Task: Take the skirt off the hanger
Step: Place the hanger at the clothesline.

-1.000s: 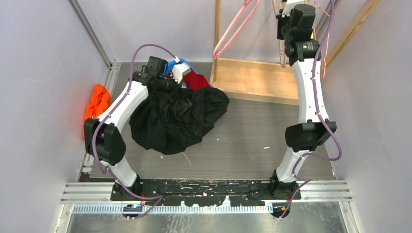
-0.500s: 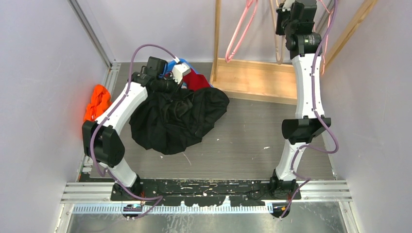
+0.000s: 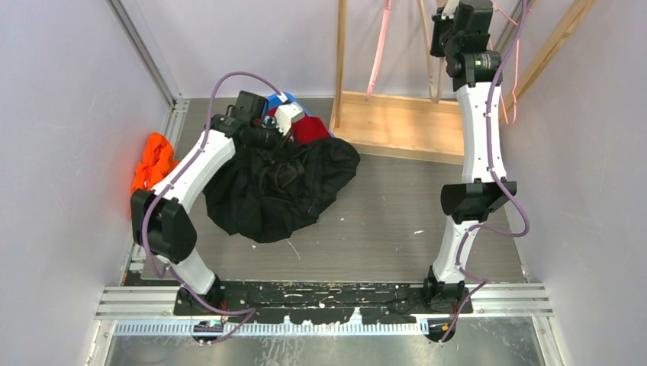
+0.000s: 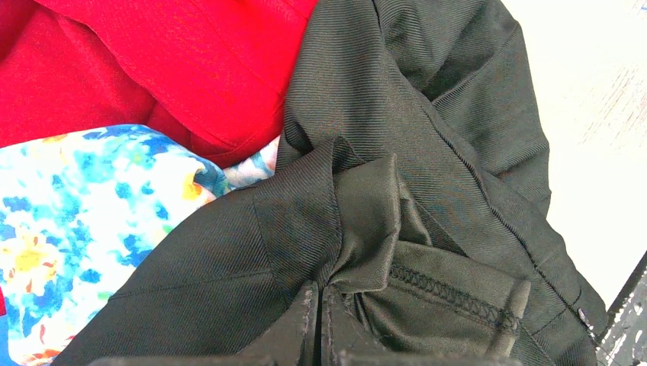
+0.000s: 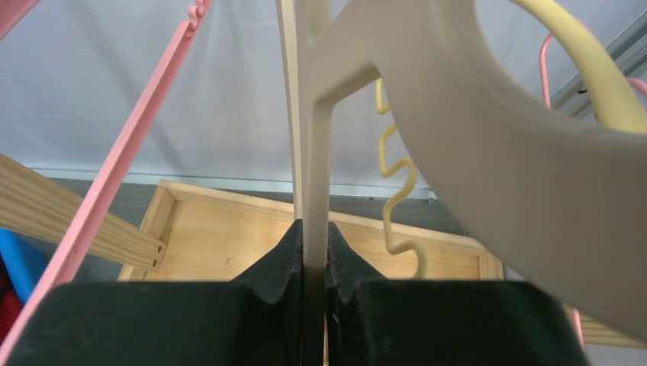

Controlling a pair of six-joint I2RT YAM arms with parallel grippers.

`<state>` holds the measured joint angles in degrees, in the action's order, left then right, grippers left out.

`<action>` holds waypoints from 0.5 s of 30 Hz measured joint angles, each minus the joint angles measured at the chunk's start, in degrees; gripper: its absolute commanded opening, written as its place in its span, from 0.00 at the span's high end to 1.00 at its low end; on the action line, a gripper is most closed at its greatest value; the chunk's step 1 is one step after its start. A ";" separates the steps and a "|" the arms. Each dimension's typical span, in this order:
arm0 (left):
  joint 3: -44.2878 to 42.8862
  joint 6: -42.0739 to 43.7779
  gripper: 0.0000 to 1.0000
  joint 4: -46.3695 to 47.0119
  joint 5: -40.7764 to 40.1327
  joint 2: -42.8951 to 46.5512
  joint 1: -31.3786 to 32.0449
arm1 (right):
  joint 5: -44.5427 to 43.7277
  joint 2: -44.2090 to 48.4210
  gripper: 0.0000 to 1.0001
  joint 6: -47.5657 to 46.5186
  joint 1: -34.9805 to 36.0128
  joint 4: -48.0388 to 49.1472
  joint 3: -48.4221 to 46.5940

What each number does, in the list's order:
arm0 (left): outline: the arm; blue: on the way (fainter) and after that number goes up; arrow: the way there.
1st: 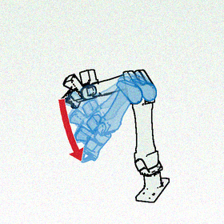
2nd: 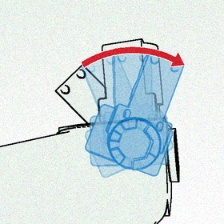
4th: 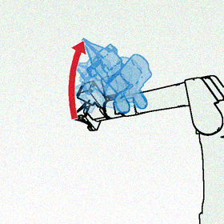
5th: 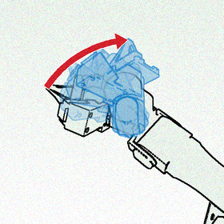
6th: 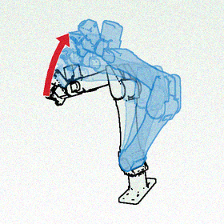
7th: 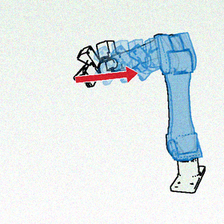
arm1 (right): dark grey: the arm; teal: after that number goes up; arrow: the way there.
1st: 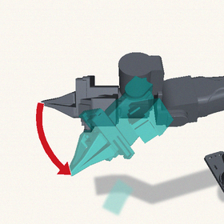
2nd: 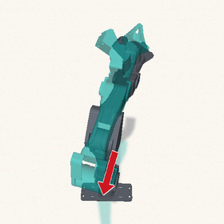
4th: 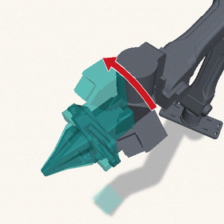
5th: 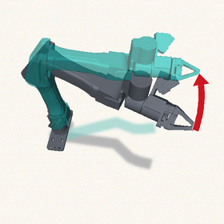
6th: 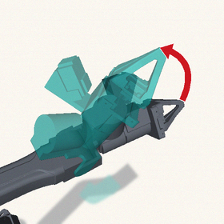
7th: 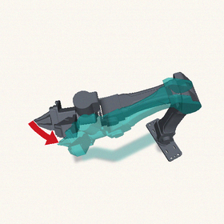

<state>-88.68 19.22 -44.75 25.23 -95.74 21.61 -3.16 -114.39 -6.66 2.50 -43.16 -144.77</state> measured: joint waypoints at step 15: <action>-1.57 -0.52 1.00 -2.56 -1.25 -0.15 0.68 | 0.55 -5.01 0.96 1.14 -1.36 0.63 -4.94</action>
<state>-90.26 18.70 -47.31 23.99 -95.90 22.28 -2.61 -119.39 -5.52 1.15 -42.52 -149.71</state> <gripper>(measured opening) 0.009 0.147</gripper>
